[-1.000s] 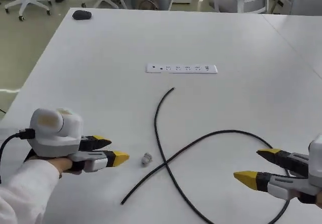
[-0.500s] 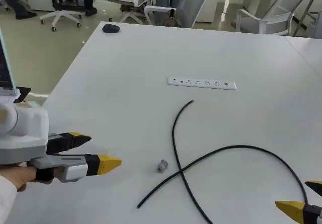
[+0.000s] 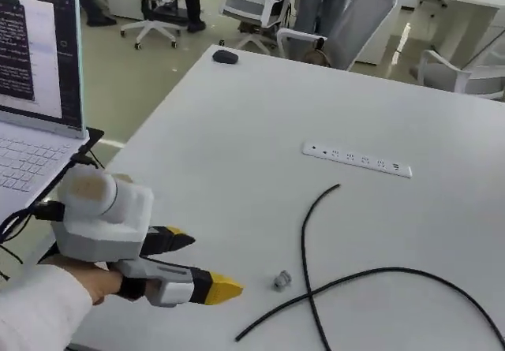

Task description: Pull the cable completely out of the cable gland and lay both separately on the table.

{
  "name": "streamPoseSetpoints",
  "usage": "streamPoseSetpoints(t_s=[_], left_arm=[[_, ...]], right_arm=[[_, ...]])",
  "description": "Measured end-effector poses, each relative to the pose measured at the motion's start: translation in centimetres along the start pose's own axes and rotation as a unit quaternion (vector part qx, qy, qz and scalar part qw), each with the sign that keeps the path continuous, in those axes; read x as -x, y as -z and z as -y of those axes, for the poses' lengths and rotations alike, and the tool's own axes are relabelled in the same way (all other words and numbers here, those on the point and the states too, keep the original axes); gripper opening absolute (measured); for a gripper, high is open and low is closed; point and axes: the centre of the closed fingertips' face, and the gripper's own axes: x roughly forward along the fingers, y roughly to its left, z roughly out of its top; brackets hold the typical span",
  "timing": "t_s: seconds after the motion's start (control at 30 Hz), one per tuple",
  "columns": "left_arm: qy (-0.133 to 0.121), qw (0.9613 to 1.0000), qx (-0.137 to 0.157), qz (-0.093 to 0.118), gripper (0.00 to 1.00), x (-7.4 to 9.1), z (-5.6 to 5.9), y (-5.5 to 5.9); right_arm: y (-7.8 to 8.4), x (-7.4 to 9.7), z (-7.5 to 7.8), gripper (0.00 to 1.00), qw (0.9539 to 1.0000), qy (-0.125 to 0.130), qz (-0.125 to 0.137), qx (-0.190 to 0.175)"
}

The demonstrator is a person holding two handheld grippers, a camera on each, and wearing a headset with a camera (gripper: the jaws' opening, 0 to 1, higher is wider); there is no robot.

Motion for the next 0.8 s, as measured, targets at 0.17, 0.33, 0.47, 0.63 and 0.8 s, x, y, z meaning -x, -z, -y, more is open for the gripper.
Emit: streamPoseSetpoints(t_s=[0.17, 0.33, 0.47, 0.63, 0.8], left_arm=[[0.016, 0.9998, 0.001, -0.008, 0.72, -1.0, 0.6, 0.3], [0.025, 0.9996, 0.002, -0.01, 0.71, -1.3, 0.9, 0.5], [0.022, 0.9997, 0.005, -0.004, 0.7, -1.1, 0.5, 0.3], [0.019, 0.9998, 0.007, -0.007, 0.7, -1.2, 0.4, 0.5], [0.019, 0.9998, 0.008, -0.006, 0.69, -1.4, 0.6, 0.6]], right_arm=[[0.1, -0.8, -0.3, 0.68, 0.9998, -0.004, -0.015, 0.008], [-0.3, -0.9, -0.7, 0.68, 0.9999, -0.005, -0.013, 0.007], [-0.2, -0.9, -0.7, 0.68, 0.9998, -0.005, -0.018, 0.01], [-0.2, -0.7, -0.9, 0.68, 0.9997, -0.005, -0.019, 0.015], [-0.4, -0.3, -0.5, 0.68, 0.9999, -0.001, -0.011, 0.011]])
